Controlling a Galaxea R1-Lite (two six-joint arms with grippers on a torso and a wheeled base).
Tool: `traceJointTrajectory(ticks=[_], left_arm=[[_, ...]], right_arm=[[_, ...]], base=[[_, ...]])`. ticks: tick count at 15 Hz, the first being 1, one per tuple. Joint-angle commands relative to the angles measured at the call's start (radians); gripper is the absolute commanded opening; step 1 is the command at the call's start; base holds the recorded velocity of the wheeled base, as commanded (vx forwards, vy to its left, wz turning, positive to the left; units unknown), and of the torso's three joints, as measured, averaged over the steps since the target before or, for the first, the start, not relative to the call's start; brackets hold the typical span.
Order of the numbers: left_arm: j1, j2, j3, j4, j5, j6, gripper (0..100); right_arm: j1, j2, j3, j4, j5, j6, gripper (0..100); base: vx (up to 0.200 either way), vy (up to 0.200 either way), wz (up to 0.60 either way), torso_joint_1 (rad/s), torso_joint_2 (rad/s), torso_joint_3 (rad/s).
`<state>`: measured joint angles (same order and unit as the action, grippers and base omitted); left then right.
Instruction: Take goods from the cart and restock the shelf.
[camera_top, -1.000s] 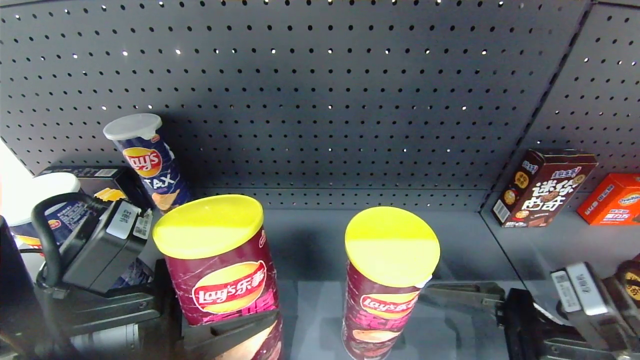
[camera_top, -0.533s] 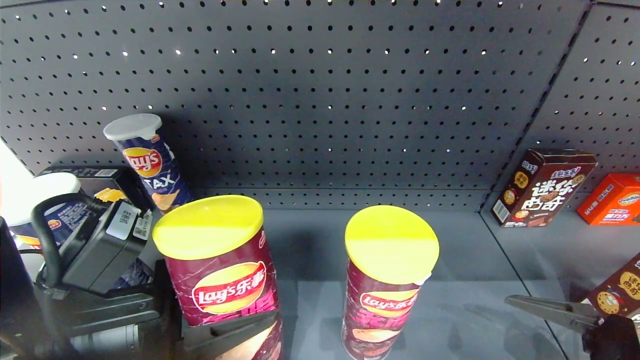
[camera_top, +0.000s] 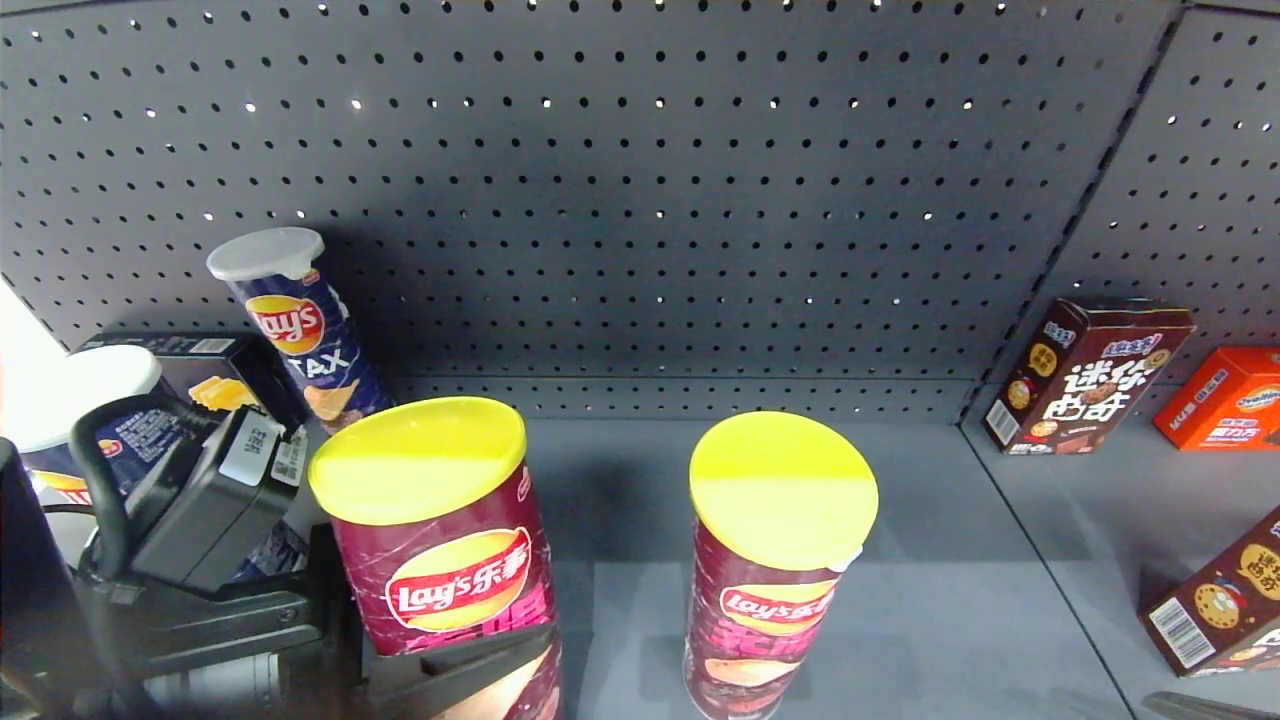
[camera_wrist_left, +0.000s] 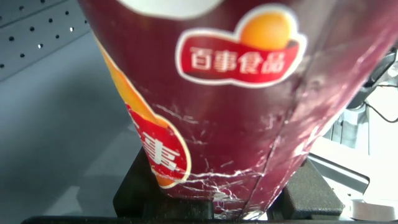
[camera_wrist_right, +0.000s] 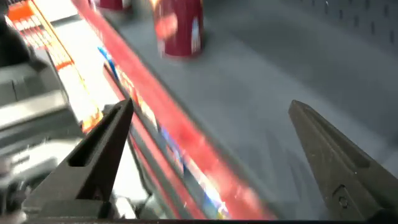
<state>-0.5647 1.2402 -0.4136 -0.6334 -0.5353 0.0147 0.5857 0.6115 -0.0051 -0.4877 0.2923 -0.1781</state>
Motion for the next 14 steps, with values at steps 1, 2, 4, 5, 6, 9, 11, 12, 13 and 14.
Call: traceJointTrajectory(ticks=[1,2,4,5,6,9,11,12,13,14], left_arm=[[-0.001,-0.001,0.006,0.000,-0.002,0.001,0],[-0.001,-0.001,0.012,-0.002,-0.002,0.001,0],[-0.001,-0.002,0.024,-0.002,-0.003,0.001,0],[-0.001,-0.002,0.026,-0.003,-0.003,0.002,0],[-0.001,-0.001,0.026,-0.003,-0.005,0.002,0],[-0.003,0.002,0.015,-0.003,-0.005,0.002,0],[-0.004,-0.001,0.012,-0.003,-0.005,0.004,0],[-0.004,-0.002,0.012,-0.005,-0.005,0.004,0],[-0.004,-0.002,0.012,-0.005,-0.005,0.004,0],[-0.001,-0.005,0.015,-0.005,-0.005,0.002,0]], right_arm=[[-0.037,-0.403,-0.001,0.331,-0.082,0.000,100],[-0.061,-0.512,-0.021,0.475,-0.102,0.000,100],[-0.136,-0.567,-0.092,0.638,-0.113,-0.001,100],[-0.193,-0.562,-0.095,0.646,-0.113,0.000,100],[-0.233,-0.561,-0.093,0.646,-0.108,0.003,100],[-0.290,-0.573,-0.093,0.643,-0.171,0.035,100],[-0.288,-0.581,-0.093,0.641,-0.369,0.088,100],[-0.288,-0.590,-0.090,0.635,-0.427,0.108,100],[-0.288,-0.590,-0.090,0.635,-0.427,0.108,100],[-0.276,-0.611,-0.055,0.564,-0.579,0.200,100]], base=[[0.000,0.000,0.00,0.000,0.00,0.000],[0.000,0.000,0.00,0.000,0.00,0.000],[0.000,0.000,0.00,0.000,0.00,0.000],[0.000,0.000,0.00,0.000,0.00,0.000],[0.000,0.000,0.00,0.000,0.00,0.000],[0.000,0.000,0.00,0.000,0.00,0.000],[0.000,0.000,0.00,0.000,0.00,0.000],[0.000,0.000,0.00,0.000,0.00,0.000],[0.000,0.000,0.00,0.000,0.00,0.000],[0.000,0.000,0.00,0.000,0.00,0.000]])
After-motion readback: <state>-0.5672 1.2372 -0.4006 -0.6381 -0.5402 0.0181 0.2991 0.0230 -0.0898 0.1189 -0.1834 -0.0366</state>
